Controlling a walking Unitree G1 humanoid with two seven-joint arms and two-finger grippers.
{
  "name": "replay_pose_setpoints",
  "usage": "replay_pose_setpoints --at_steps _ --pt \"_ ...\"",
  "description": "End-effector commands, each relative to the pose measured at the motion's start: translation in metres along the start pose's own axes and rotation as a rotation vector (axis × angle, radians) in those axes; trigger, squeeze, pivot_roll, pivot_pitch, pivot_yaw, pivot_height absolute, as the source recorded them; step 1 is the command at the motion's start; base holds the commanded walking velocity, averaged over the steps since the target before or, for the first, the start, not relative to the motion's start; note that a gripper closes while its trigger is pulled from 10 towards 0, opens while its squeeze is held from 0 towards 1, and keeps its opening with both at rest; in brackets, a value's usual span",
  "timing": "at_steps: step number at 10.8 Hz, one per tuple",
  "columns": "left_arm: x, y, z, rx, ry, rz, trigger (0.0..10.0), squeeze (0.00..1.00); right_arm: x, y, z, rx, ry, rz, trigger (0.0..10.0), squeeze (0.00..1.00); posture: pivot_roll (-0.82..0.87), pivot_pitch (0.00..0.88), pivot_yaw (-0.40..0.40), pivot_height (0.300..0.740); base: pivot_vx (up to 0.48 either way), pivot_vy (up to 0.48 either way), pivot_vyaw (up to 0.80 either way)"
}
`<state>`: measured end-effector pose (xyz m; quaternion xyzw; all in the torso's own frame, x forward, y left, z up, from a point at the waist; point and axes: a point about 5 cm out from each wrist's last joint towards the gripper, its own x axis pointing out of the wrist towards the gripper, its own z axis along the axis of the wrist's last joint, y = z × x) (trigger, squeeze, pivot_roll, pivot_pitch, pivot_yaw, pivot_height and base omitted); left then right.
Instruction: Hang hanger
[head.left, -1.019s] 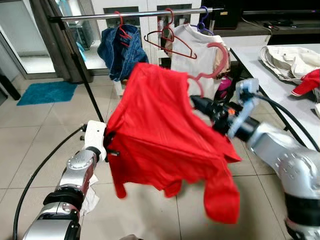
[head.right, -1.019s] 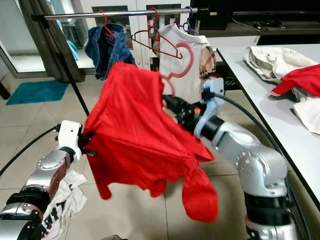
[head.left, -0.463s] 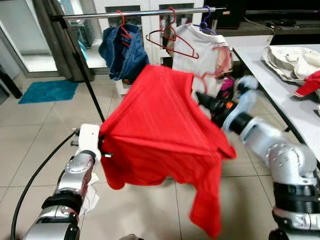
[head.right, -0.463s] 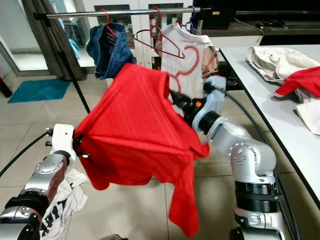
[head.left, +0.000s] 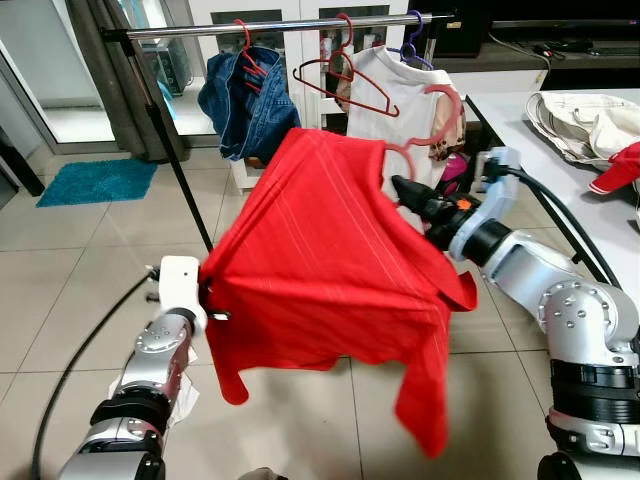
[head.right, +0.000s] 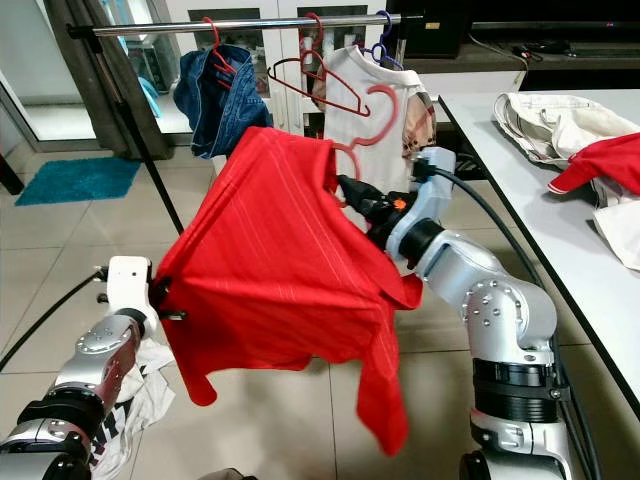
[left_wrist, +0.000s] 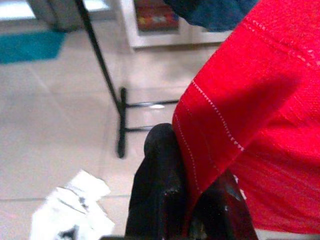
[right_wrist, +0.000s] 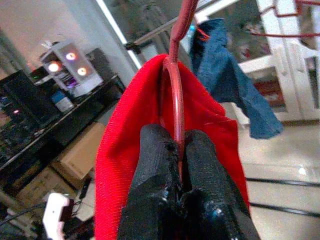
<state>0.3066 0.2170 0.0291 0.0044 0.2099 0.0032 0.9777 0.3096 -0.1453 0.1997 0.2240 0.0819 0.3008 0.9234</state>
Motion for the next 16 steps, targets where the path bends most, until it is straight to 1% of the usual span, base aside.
replay_pose_setpoints --at_steps 1,2,3,4,6,7,8,9,10,11,12,13,14,15,16 --pt "-0.005 0.009 -0.013 -0.037 0.057 0.02 10.0 0.0 -0.004 0.006 0.02 -0.042 -0.089 0.017 10.0 0.0 -0.14 0.0 0.064 0.74 0.0 0.0 0.0" --pt "-0.006 0.007 -0.008 0.005 0.009 -0.004 10.0 0.25 -0.004 0.007 0.018 -0.045 -0.086 0.024 10.0 0.0 -0.13 0.0 0.066 0.74 0.0 0.0 0.0" --pt "-0.006 0.005 -0.001 -0.04 -0.046 -0.046 10.0 1.0 -0.005 0.006 0.014 -0.052 -0.073 0.015 10.0 0.0 -0.13 0.0 0.068 0.74 0.0 0.0 0.0" --pt "-0.006 0.003 0.002 -0.048 -0.051 -0.076 10.0 1.0 -0.006 0.007 0.01 -0.054 -0.064 0.013 10.0 0.0 -0.13 0.0 0.068 0.74 0.0 0.0 0.0" --pt "-0.007 0.002 0.007 -0.05 -0.083 -0.097 10.0 1.0 -0.006 0.006 0.004 -0.059 -0.047 -0.009 10.0 0.0 -0.14 0.0 0.071 0.74 0.0 0.0 0.0" --pt "-0.009 0.002 0.008 -0.02 -0.091 -0.11 10.0 1.0 -0.008 0.004 -0.005 -0.063 -0.019 -0.031 10.0 0.0 -0.14 0.0 0.071 0.74 0.0 0.0 0.0" --pt "-0.012 0.005 0.008 -0.02 -0.119 -0.094 10.0 1.0 -0.011 0.001 -0.018 -0.132 0.037 -0.081 10.0 0.0 -0.14 0.0 0.07 0.74 0.0 0.0 0.0" --pt "-0.016 0.006 0.012 -0.017 -0.151 -0.092 10.0 1.0 -0.013 0.0 -0.031 -0.144 0.066 -0.116 10.0 0.0 -0.14 0.0 0.072 0.74 0.0 0.0 0.0" --pt "-0.022 -0.001 0.021 -0.014 -0.204 -0.12 10.0 1.0 -0.015 -0.005 -0.042 -0.162 0.074 -0.172 10.0 0.0 -0.13 0.0 0.07 0.74 0.0 0.0 0.0" --pt "-0.031 -0.018 0.04 -0.004 -0.277 -0.199 10.0 1.0 -0.018 -0.022 -0.062 -0.269 0.124 -0.314 10.0 0.0 -0.11 0.0 0.068 0.74 0.0 0.0 0.0" --pt "-0.032 -0.029 0.041 0.142 -0.242 -0.206 10.0 1.0 -0.02 -0.031 -0.078 -0.314 0.183 -0.359 10.0 0.0 -0.1 0.0 0.068 0.74 0.0 0.0 0.0" --pt "-0.032 -0.03 0.043 0.203 -0.261 -0.198 10.0 1.0 -0.02 -0.034 -0.082 -0.312 0.202 -0.396 10.0 0.0 -0.09 0.0 0.068 0.74 0.0 0.0 0.0" --pt "-0.036 -0.028 0.049 0.221 -0.297 -0.195 10.0 1.0 -0.02 -0.035 -0.083 -0.324 0.202 -0.405 10.0 0.0 -0.09 0.0 0.071 0.74 0.0 0.0 0.0" --pt "-0.04 -0.024 0.06 0.244 -0.367 -0.158 10.0 1.0 -0.019 -0.036 -0.082 -0.327 0.18 -0.407 10.0 0.0 -0.1 0.0 0.071 0.74 0.0 0.0 0.0" --pt "-0.039 -0.022 0.069 0.202 -0.372 -0.156 10.0 1.0 -0.018 -0.035 -0.078 -0.326 0.145 -0.396 10.0 0.0 -0.1 0.0 0.067 0.74 0.0 0.0 0.0"
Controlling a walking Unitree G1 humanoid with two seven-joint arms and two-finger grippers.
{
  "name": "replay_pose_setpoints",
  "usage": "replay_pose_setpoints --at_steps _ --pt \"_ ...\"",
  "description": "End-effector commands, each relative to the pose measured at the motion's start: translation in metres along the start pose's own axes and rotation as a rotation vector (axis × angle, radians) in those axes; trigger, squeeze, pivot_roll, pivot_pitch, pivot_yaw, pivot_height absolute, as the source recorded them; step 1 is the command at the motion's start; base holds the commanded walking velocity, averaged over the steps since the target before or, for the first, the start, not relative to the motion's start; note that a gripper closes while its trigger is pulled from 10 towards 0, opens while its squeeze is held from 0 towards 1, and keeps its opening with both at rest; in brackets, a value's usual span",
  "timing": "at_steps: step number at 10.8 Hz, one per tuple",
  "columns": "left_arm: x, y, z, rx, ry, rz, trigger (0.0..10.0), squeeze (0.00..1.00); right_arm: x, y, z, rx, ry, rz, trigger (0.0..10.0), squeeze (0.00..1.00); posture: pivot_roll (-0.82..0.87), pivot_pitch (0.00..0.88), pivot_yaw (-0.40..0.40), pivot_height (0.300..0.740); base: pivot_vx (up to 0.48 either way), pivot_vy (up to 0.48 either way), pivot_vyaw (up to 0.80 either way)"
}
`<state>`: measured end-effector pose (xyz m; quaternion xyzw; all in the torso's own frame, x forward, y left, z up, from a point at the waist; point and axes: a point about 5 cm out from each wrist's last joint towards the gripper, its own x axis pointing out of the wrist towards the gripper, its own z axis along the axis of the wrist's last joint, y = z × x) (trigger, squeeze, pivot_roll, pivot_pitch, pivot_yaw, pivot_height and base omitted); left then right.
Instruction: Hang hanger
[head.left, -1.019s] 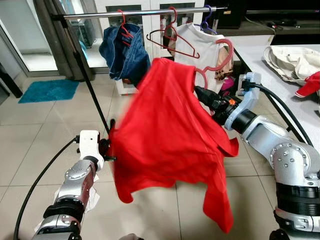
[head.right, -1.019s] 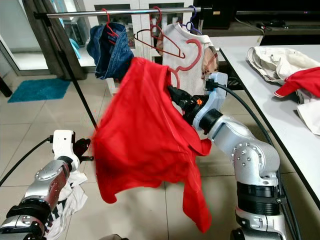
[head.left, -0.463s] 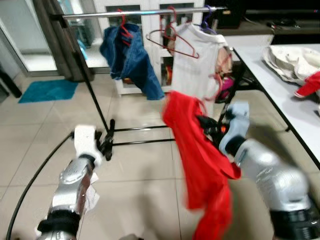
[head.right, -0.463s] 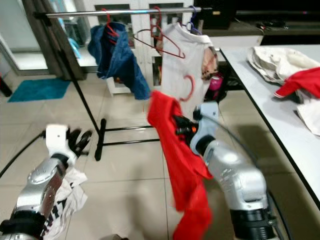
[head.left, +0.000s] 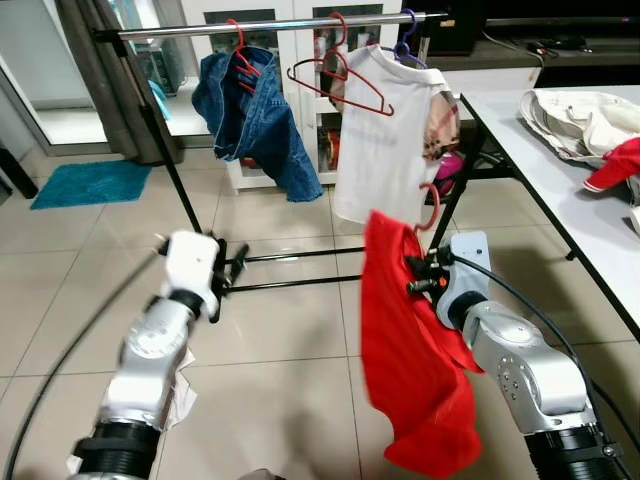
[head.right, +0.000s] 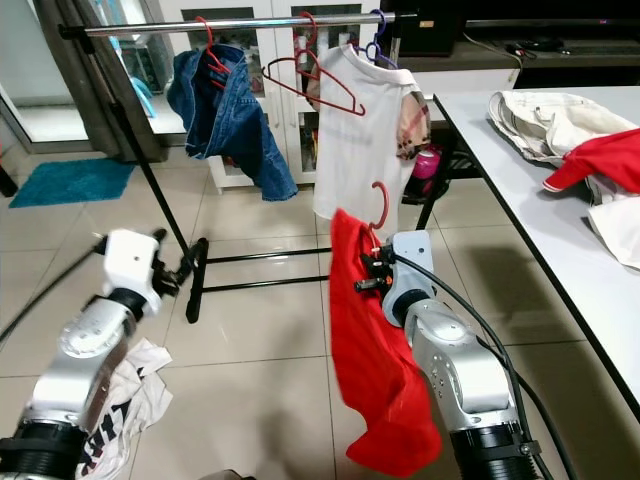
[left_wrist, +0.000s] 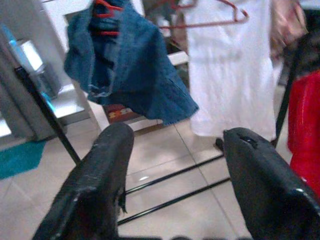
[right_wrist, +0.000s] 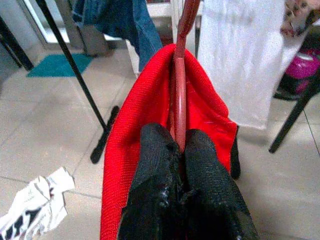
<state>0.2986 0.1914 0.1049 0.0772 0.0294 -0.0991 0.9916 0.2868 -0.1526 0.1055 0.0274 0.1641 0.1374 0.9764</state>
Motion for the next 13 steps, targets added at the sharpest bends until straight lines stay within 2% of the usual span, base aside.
replay_pose_setpoints --at_steps 1,2,3,4,6,7,10,13 --pt "0.002 0.001 0.006 -0.052 -0.003 -0.013 10.0 1.0 0.001 0.001 0.013 -0.006 -0.064 0.017 10.0 0.0 -0.1 0.0 0.07 0.74 0.0 0.0 0.0" --pt "0.002 -0.007 0.009 -0.135 0.003 -0.068 10.0 1.0 0.001 0.002 0.015 -0.016 -0.076 0.015 10.0 0.0 -0.1 0.0 0.075 0.74 0.0 0.0 0.0" --pt "0.0 -0.019 0.006 -0.159 0.017 -0.087 10.0 1.0 0.0 0.002 0.013 0.019 -0.089 0.006 10.0 0.0 -0.08 0.0 0.074 0.74 0.0 0.0 0.0" --pt "-0.001 -0.026 0.006 -0.159 0.03 -0.099 10.0 1.0 0.001 0.006 0.014 0.056 -0.113 0.03 10.0 0.0 -0.08 0.0 0.075 0.74 0.262 0.0 0.8" --pt "0.002 -0.024 0.006 -0.171 0.051 -0.092 10.0 1.0 0.003 0.02 0.015 0.025 -0.117 0.089 10.0 0.0 -0.09 0.0 0.082 0.74 0.306 0.0 0.8" --pt "0.003 -0.024 0.007 -0.17 0.056 -0.087 10.0 1.0 0.003 0.021 0.013 0.021 -0.114 0.087 10.0 0.0 -0.1 0.0 0.086 0.74 0.334 0.0 0.8" --pt "0.006 -0.033 0.008 -0.144 0.072 -0.111 10.0 1.0 0.004 0.015 0.013 0.002 -0.122 0.051 10.0 0.0 -0.1 0.0 0.08 0.74 0.334 0.0 0.0" --pt "0.008 -0.032 0.007 -0.135 0.078 -0.112 10.0 1.0 0.006 0.018 0.013 -0.027 -0.122 0.059 10.0 0.0 -0.1 0.0 0.079 0.74 0.335 0.0 0.0"
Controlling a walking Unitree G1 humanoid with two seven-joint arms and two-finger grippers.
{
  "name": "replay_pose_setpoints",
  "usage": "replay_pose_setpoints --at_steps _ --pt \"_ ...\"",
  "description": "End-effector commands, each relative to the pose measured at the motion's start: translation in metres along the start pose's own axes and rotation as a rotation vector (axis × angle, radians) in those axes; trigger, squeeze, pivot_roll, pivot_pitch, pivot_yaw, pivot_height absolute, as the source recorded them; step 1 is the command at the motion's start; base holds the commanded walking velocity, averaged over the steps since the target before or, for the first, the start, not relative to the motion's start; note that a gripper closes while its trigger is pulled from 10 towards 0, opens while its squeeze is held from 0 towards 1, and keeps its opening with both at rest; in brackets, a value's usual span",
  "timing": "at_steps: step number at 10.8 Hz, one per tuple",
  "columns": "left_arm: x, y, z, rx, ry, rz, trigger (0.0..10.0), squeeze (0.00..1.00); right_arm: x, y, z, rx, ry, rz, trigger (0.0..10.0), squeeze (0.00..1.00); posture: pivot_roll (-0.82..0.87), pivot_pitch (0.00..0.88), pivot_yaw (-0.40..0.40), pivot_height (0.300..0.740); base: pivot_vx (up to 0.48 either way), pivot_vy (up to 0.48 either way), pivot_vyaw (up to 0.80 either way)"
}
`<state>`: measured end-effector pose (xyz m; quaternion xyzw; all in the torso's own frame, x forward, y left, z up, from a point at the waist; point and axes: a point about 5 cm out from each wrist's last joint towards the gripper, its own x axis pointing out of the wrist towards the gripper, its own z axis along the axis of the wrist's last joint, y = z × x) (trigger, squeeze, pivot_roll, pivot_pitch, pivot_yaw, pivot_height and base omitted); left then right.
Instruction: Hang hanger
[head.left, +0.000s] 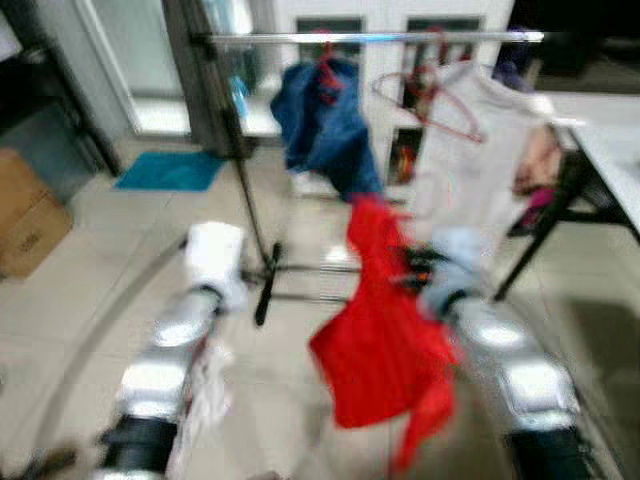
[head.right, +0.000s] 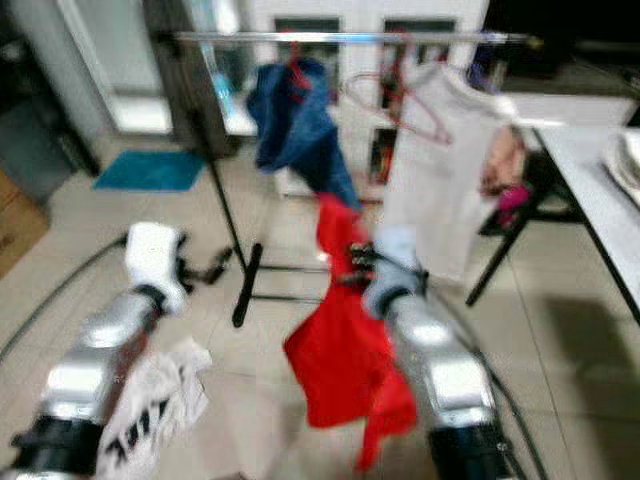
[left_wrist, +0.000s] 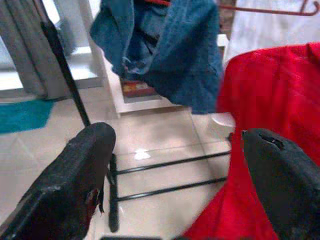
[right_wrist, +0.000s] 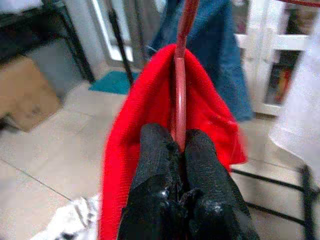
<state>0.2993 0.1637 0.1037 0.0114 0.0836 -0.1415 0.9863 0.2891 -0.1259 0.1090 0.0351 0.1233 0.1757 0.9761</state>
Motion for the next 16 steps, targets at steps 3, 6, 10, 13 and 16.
replay_pose_setpoints --at_steps 3,6,10,13,16 --pt "0.003 -0.008 0.003 0.007 -0.008 -0.021 10.0 1.0 -0.002 -0.002 0.009 -0.09 -0.018 0.044 10.0 0.0 -0.1 0.0 0.073 0.74 0.333 0.0 0.0" --pt "0.002 -0.006 0.003 0.011 -0.006 -0.02 10.0 1.0 -0.001 -0.001 0.008 -0.069 -0.017 0.048 10.0 0.0 -0.09 0.0 0.071 0.74 0.334 0.0 0.53" --pt "0.002 -0.009 0.001 0.016 0.001 -0.034 10.0 1.0 -0.004 0.001 0.005 -0.091 -0.009 0.065 10.0 0.0 -0.1 0.0 0.075 0.74 0.334 0.0 0.0" --pt "0.001 -0.008 -0.001 0.026 0.009 -0.038 10.0 1.0 -0.003 0.002 0.004 -0.092 -0.005 0.074 10.0 0.0 -0.09 0.0 0.07 0.74 0.334 0.0 0.0" --pt "0.0 -0.008 -0.001 0.039 0.01 -0.042 10.0 1.0 -0.004 -0.001 0.005 -0.111 -0.006 0.053 10.0 0.0 -0.09 0.0 0.064 0.74 0.336 0.0 0.0"
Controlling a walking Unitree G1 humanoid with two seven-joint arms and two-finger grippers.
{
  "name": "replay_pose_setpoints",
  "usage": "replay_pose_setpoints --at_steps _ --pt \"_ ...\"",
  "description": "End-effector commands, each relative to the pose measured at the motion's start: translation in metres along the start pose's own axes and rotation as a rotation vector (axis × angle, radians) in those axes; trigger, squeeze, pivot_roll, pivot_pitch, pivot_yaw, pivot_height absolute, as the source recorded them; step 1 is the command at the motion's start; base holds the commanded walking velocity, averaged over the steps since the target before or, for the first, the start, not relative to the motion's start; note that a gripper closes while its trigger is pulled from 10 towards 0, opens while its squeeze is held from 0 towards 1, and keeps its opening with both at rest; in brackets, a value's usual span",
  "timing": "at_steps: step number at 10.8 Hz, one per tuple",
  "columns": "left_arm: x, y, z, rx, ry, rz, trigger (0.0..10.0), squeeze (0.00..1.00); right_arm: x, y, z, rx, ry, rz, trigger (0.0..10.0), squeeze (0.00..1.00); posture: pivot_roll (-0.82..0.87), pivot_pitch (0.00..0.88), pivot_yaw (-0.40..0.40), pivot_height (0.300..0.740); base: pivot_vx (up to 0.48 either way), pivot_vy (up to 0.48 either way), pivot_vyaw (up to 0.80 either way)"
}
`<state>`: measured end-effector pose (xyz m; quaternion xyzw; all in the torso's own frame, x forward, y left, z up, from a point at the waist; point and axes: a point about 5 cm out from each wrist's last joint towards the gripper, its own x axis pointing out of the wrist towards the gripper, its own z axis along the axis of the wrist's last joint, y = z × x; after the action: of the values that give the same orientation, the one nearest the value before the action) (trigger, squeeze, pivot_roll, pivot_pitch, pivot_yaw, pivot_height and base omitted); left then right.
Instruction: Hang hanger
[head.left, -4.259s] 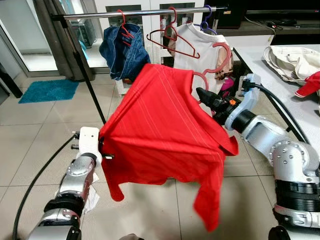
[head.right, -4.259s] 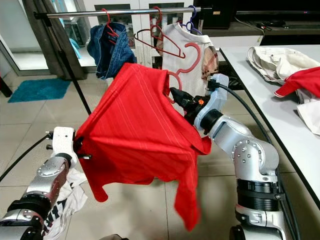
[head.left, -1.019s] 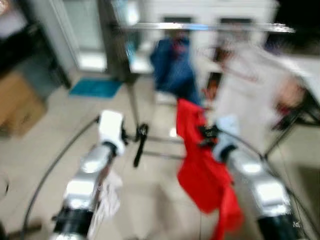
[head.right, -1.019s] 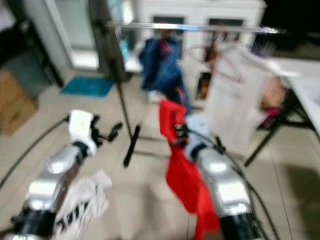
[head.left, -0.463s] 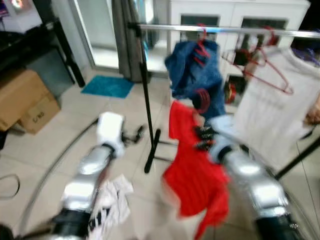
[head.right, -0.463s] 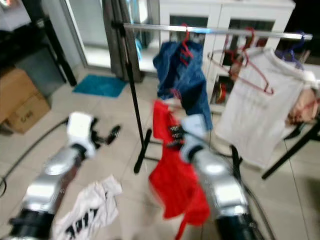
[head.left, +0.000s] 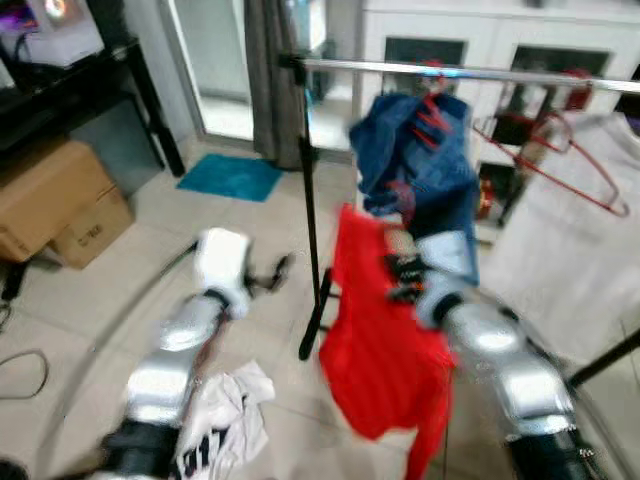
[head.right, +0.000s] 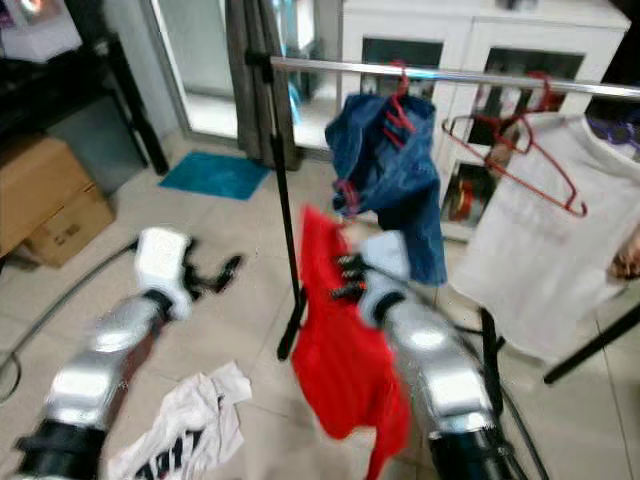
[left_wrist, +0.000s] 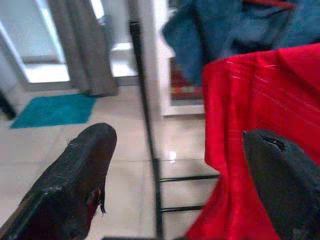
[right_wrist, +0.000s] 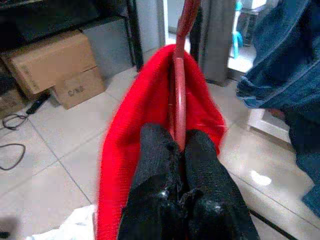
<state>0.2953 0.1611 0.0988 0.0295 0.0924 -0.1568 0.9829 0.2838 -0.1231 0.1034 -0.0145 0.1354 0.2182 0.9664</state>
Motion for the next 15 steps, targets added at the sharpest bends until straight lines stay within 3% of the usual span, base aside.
replay_pose_setpoints --at_steps 1,2,3,5,7,8,9,10,12,15 --pt "0.002 -0.004 0.003 0.008 -0.009 -0.014 10.0 1.0 -0.008 -0.019 0.002 -0.051 0.013 -0.07 10.0 0.0 -0.09 0.0 0.063 0.74 0.334 0.0 0.0" --pt "0.001 -0.004 0.0 0.015 0.002 -0.019 10.0 1.0 -0.016 -0.041 -0.009 -0.036 0.075 -0.153 10.0 0.0 -0.09 0.0 0.065 0.74 0.337 0.0 0.0" --pt "0.001 -0.003 -0.002 0.021 0.01 -0.027 10.0 1.0 -0.022 -0.052 -0.012 -0.004 0.1 -0.188 10.0 0.0 -0.1 0.0 0.066 0.74 0.337 0.0 -0.8" --pt "-0.001 -0.002 -0.005 0.041 0.027 -0.049 10.0 1.0 -0.03 -0.059 -0.012 -0.029 0.106 -0.173 10.0 0.0 -0.11 0.0 0.073 0.74 0.341 0.0 -0.8" --pt "0.0 -0.003 -0.006 0.041 0.025 -0.051 10.0 1.0 -0.024 -0.039 -0.005 -0.045 0.072 -0.032 10.0 0.0 -0.11 0.0 0.072 0.74 0.337 0.0 0.0" --pt "-0.001 -0.004 -0.006 0.043 0.024 -0.053 10.0 1.0 -0.022 -0.012 0.002 -0.087 0.053 0.164 10.0 0.0 -0.1 0.0 0.065 0.74 0.337 0.0 0.0" --pt "-0.003 -0.003 -0.006 0.047 0.023 -0.052 10.0 1.0 -0.024 0.005 0.009 -0.111 0.039 0.277 10.0 0.0 -0.1 0.0 0.059 0.74 0.337 0.0 0.7" --pt "-0.004 -0.002 -0.006 0.053 0.024 -0.05 10.0 1.0 -0.024 0.009 0.015 -0.134 0.025 0.31 10.0 0.0 -0.1 0.0 0.057 0.74 0.337 0.0 0.7" --pt "-0.003 -0.003 -0.003 0.088 0.027 -0.076 10.0 1.0 -0.023 0.007 0.028 -0.156 -0.005 0.28 10.0 0.0 -0.11 0.0 0.058 0.74 0.337 0.0 0.0" --pt "-0.005 -0.005 0.001 0.162 0.031 -0.142 10.0 1.0 -0.019 0.001 0.043 -0.116 -0.037 0.153 10.0 0.0 -0.11 0.0 0.057 0.74 0.335 0.0 0.0"
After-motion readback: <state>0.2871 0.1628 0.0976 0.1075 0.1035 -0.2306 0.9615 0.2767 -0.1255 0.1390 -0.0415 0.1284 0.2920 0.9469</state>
